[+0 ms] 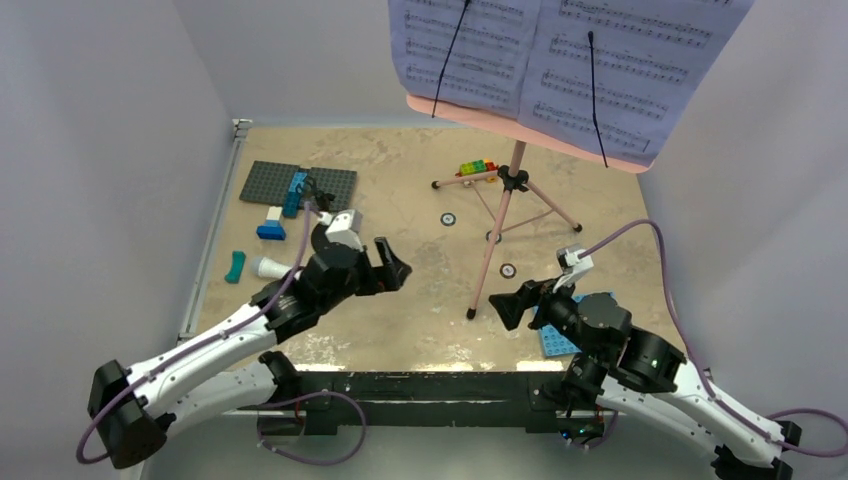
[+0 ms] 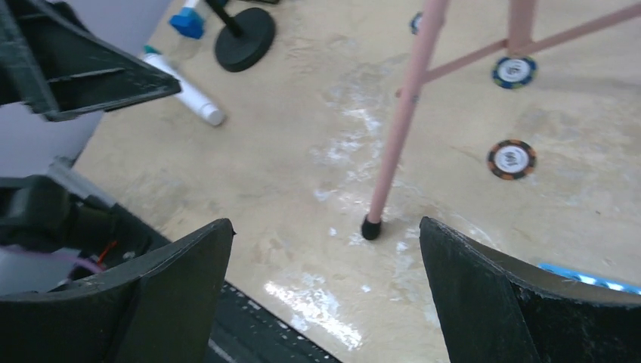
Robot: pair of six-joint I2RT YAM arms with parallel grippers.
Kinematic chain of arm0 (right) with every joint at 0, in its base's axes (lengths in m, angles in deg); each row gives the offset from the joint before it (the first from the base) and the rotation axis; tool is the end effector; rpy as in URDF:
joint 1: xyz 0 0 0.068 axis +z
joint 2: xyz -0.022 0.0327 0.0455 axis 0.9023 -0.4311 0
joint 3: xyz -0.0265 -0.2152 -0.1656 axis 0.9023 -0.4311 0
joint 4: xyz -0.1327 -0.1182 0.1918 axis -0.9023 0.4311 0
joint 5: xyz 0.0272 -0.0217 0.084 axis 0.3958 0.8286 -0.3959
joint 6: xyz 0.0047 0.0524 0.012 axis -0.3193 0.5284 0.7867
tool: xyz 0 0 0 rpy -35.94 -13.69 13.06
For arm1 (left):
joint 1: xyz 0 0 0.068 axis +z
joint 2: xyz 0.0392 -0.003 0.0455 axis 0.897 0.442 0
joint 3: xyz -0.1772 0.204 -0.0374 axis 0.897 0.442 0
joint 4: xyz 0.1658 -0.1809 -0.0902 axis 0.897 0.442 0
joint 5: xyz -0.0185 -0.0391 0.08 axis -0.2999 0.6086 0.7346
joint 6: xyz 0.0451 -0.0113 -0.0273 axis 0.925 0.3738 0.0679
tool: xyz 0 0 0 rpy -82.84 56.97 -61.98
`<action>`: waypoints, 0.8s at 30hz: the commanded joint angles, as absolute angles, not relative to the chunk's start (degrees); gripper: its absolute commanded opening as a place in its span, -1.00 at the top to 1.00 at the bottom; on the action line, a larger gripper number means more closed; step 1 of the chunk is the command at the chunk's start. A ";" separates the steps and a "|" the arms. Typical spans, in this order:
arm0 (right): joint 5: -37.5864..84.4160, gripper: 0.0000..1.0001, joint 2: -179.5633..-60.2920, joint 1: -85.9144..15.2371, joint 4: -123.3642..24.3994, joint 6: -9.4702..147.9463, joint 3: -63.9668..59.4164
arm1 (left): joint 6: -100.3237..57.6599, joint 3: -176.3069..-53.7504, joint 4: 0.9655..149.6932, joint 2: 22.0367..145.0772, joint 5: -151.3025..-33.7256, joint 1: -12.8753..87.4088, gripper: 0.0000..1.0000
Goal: Pack up the instrument practice props
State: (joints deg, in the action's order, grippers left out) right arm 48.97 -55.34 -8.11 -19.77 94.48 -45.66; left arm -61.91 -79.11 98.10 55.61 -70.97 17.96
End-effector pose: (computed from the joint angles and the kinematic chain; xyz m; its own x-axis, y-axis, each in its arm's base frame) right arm 0.0595 0.0695 0.2855 -0.4509 0.2340 -0.8614 -0.4577 0.7679 0.4482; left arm 0.1354 -0.1276 0.2619 -0.6694 -0.4139 -0.6169 0.0540 0.8011 -0.5961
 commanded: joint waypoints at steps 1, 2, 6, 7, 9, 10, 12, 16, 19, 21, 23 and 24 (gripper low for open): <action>59.71 -0.93 -54.70 -8.17 -19.04 97.95 -47.63 | -46.48 -84.23 74.90 62.98 -70.44 13.52 -1.00; 60.88 -0.91 -54.70 -8.14 -18.11 98.67 -47.38 | -44.54 -84.67 71.27 64.96 -71.82 13.34 -1.00; 64.59 -0.81 -51.68 -8.18 -12.50 101.09 -45.73 | -35.88 -86.60 59.84 72.70 -78.55 13.12 -1.00; 64.89 -0.80 -50.39 -8.15 -11.55 101.09 -45.63 | -34.22 -86.32 56.37 74.35 -80.56 13.07 -1.00; 65.55 -0.79 -48.22 -8.17 -9.66 101.52 -45.29 | -32.67 -85.98 50.26 77.49 -84.59 13.12 -1.00; 65.59 -0.78 -47.38 -8.13 -9.43 101.96 -45.34 | -32.28 -86.42 48.37 79.18 -87.14 13.09 -1.00; 65.22 -0.77 -47.28 -8.13 -10.06 101.93 -45.27 | -32.10 -88.92 47.38 82.83 -89.77 13.00 -1.00; 64.78 -0.76 -49.94 -8.13 -10.37 102.16 -43.98 | -30.94 -91.58 44.50 89.20 -91.90 12.53 -0.86; 63.73 -0.76 -51.36 -8.18 -10.97 101.89 -43.67 | -29.73 -93.09 43.51 92.32 -94.39 12.44 -0.76; 63.42 -0.76 -51.48 -8.17 -11.27 102.17 -44.01 | -28.43 -93.73 42.73 93.97 -96.25 12.01 -0.71; 63.48 -0.76 -51.01 -8.09 -11.32 102.66 -44.68 | -26.91 -94.70 42.94 95.79 -96.33 11.39 -0.67; 63.49 -0.76 -50.71 -8.12 -11.36 102.75 -44.98 | -26.25 -95.19 43.43 96.76 -96.23 11.12 -0.65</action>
